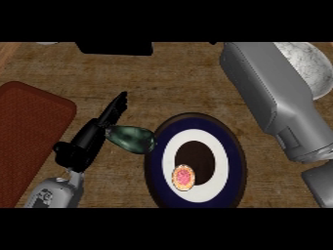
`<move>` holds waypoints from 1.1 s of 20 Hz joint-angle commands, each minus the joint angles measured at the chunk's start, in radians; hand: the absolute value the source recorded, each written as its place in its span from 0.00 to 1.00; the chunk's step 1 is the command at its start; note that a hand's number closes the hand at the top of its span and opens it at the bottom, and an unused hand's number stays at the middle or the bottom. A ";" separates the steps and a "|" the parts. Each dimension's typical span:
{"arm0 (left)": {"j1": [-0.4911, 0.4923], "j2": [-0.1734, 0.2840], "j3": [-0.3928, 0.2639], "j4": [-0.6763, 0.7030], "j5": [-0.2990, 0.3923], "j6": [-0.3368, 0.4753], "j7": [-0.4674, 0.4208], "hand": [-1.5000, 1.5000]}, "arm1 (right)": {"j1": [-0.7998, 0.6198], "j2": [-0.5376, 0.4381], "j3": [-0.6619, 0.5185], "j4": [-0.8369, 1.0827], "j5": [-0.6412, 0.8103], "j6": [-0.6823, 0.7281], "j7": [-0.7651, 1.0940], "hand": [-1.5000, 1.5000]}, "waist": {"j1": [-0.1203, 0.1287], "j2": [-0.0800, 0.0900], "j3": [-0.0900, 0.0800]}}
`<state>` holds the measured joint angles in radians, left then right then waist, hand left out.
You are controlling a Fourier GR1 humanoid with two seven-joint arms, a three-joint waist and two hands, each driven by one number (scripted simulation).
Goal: Pick the squash from the plate and place it in the bowl
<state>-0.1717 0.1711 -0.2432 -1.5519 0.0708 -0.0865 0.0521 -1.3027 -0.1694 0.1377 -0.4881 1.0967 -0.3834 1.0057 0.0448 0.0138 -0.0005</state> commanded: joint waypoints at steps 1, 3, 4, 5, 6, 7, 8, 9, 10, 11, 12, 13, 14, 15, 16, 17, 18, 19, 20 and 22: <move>-0.009 -0.011 0.003 0.026 -0.005 -0.003 -0.009 0.50 | -0.028 -0.031 -0.048 0.057 0.020 -0.118 0.065 1.00 | -0.010 0.000 0.000; -0.018 -0.019 0.001 -0.020 -0.009 0.020 0.058 0.50 | 0.008 -0.061 -0.061 0.082 0.023 -0.116 0.051 1.00 | -0.017 -0.004 0.001; -0.003 -0.015 -0.005 -0.033 -0.017 0.016 0.047 0.50 | 0.002 -0.089 -0.063 0.100 0.028 -0.084 0.022 1.00 | -0.018 -0.005 0.001; 0.032 -0.004 0.003 -0.038 -0.015 0.006 0.020 0.50 | 0.005 -0.085 -0.059 0.116 0.042 -0.089 0.028 1.00 | -0.016 -0.006 0.000; 0.020 -0.023 -0.010 -0.037 -0.020 0.015 0.015 0.50 | 0.003 -0.118 -0.060 0.156 0.055 -0.086 0.020 1.00 | -0.009 -0.001 0.000; -0.011 -0.005 0.015 0.000 -0.012 -0.002 0.025 0.50 | 0.017 -0.123 -0.044 0.164 0.082 -0.120 0.022 1.00 | -0.014 0.000 0.000; 0.036 -0.015 -0.009 -0.011 -0.033 0.006 -0.016 0.50 | 0.022 -0.102 -0.033 0.190 0.111 -0.163 0.062 1.00 | -0.003 0.002 0.000; 0.002 -0.036 0.003 -0.018 -0.020 0.027 0.036 0.50 | 0.002 -0.155 -0.026 0.173 0.120 -0.096 0.043 1.00 | -0.019 -0.004 0.000; 0.000 -0.008 0.008 -0.020 -0.019 -0.002 0.024 0.50 | 0.061 -0.160 -0.013 0.185 0.143 -0.166 0.034 1.00 | -0.018 -0.003 0.000; 0.011 -0.010 0.014 -0.023 0.001 -0.014 0.025 0.50 | 0.053 -0.173 -0.016 0.201 0.152 -0.183 0.030 1.00 | -0.011 0.000 0.001; 0.018 -0.039 -0.013 0.009 -0.044 0.018 -0.013 0.50 | 0.046 -0.196 -0.024 0.208 0.152 -0.175 0.014 1.00 | -0.013 0.000 0.000; 0.015 -0.010 0.032 0.002 -0.001 -0.016 -0.013 0.50 | 0.066 -0.193 -0.021 0.205 0.161 -0.189 0.018 1.00 | -0.017 -0.003 0.000; 0.019 -0.036 0.001 0.016 -0.035 0.008 -0.023 0.50 | 0.043 -0.196 -0.029 0.253 0.168 -0.194 0.030 1.00 | -0.002 0.004 0.001; 0.021 -0.025 -0.002 -0.031 -0.031 0.000 0.015 0.50 | 0.091 -0.213 -0.051 0.250 0.141 -0.201 -0.024 1.00 | -0.009 0.000 0.001; 0.040 0.019 0.036 -0.039 0.003 -0.038 0.003 0.50 | 0.069 -0.259 -0.080 0.272 0.111 -0.153 -0.070 1.00 | 0.001 0.003 0.001; 0.010 0.020 0.052 -0.066 0.019 -0.035 0.065 0.50 | 0.076 -0.214 -0.091 0.267 0.091 -0.102 -0.054 1.00 | -0.012 -0.004 0.001; 0.017 -0.011 0.019 -0.065 -0.005 -0.006 0.064 0.50 | 0.104 -0.246 -0.157 0.274 0.006 -0.071 -0.140 1.00 | -0.013 -0.001 0.002; 0.012 -0.012 0.014 -0.031 -0.026 -0.008 0.024 0.50 | 0.107 -0.212 -0.175 0.287 -0.011 -0.063 -0.102 1.00 | -0.013 0.001 0.002; 0.003 -0.045 -0.014 -0.062 -0.047 0.026 0.052 0.50 | 0.091 -0.238 -0.222 0.295 -0.060 -0.035 -0.118 1.00 | -0.006 0.003 0.003; 0.021 -0.041 0.004 0.001 -0.028 0.002 -0.001 0.50 | 0.138 -0.246 -0.290 0.285 -0.136 -0.059 -0.200 1.00 | -0.013 0.008 0.003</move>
<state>-0.1598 0.1473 -0.2333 -1.5847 0.0500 -0.0879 0.0814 -1.2057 -0.3924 -0.0454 -0.2168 1.0766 -0.4669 0.8905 0.0348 0.0161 0.0016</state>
